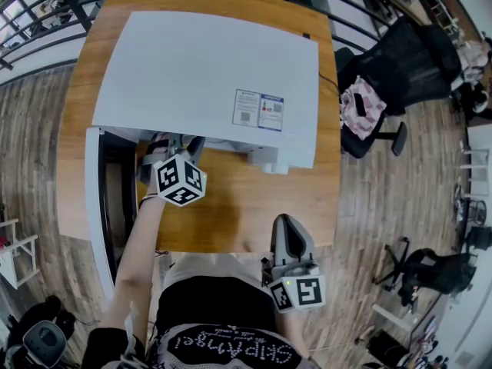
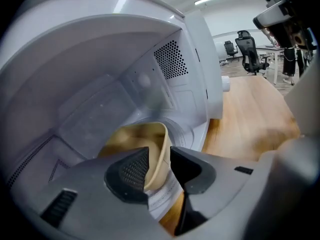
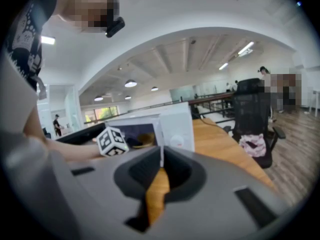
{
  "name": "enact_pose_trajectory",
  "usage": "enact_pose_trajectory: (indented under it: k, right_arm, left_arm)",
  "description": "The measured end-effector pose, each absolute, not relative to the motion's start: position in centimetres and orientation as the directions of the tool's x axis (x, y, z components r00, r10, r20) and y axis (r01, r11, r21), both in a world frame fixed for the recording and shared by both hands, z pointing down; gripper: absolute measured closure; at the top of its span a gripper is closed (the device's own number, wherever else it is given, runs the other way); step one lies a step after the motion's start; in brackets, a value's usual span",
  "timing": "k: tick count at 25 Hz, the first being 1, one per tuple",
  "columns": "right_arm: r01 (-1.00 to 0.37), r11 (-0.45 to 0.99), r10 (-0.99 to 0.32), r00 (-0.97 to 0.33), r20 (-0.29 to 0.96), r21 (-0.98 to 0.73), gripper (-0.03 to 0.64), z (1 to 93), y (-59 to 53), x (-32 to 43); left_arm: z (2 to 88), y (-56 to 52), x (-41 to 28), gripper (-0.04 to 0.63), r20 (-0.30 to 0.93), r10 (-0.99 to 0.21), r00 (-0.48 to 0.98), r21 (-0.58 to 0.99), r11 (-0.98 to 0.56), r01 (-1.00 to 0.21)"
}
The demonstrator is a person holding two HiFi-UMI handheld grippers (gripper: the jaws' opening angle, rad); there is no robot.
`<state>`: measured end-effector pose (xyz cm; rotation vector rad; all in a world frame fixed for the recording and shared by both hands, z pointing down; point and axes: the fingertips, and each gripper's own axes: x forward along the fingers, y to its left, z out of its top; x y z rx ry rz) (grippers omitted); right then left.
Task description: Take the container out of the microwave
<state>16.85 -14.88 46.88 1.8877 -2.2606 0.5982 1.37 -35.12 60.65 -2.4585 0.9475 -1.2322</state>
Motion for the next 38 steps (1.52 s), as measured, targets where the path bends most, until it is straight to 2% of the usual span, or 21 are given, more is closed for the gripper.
enact_pose_trajectory:
  k: [8, 25, 38]
  right_arm:
    - [-0.968, 0.135, -0.912, -0.205, 0.355, -0.213, 0.577, 47.1, -15.0, 16.7]
    - [-0.968, 0.135, -0.914, -0.204, 0.351, -0.21, 0.577, 46.7, -14.5, 16.6]
    - [-0.961, 0.181, -0.915, -0.243, 0.322, -0.211, 0.577, 46.1, -13.5, 15.6]
  left_arm:
    - [60.5, -35.5, 1.4, 0.546, 0.638, -0.65, 0.413, -0.523, -0.759, -0.388]
    - [58.8, -33.1, 1.5, 0.554, 0.684, -0.581, 0.441, -0.493, -0.814, -0.308]
    - [56.7, -29.2, 1.0, 0.554, 0.674, -0.586, 0.451, -0.488, -0.811, -0.323]
